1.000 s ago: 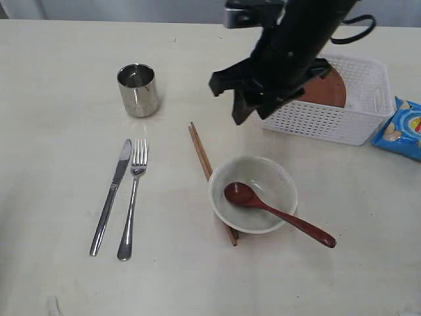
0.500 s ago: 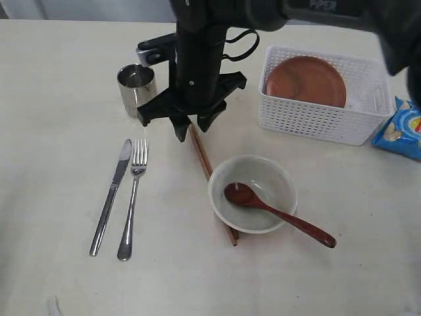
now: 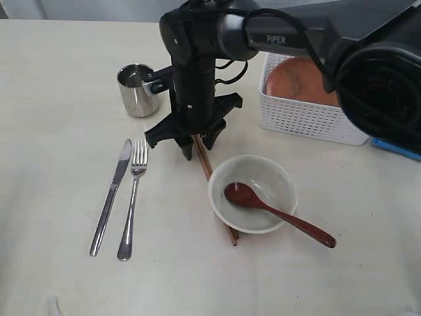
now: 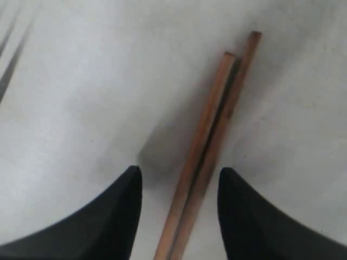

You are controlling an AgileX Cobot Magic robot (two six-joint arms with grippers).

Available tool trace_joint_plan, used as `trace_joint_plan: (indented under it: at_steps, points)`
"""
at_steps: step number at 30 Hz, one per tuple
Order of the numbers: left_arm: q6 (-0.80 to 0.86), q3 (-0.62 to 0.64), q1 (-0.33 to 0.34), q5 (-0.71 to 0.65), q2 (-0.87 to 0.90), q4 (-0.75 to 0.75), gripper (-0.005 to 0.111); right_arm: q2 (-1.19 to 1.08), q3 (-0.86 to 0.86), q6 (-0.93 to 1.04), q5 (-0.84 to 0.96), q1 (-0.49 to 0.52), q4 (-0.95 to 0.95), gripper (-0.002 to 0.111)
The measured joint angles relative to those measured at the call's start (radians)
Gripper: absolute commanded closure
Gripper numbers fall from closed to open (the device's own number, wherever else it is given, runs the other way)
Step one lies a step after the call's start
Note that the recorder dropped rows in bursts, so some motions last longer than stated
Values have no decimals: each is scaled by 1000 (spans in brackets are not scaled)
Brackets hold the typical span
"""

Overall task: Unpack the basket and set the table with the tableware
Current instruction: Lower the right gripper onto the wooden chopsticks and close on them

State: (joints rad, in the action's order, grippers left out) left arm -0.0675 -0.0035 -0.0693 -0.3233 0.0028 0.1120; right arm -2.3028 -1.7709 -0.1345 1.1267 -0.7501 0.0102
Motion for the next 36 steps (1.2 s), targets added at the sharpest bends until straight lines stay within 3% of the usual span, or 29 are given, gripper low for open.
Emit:
trace_joint_plan:
  at_steps: [9,15,36]
  points:
    - [0,0,0,0,0,0,107,-27,-14,0,18,0,0,68]
    - [0,0,0,0,0,0,107,-29,-15,8,24,0,0,108]
    - [0,0,0,0,0,0,107,-35,-104,34,29,0,2,109]
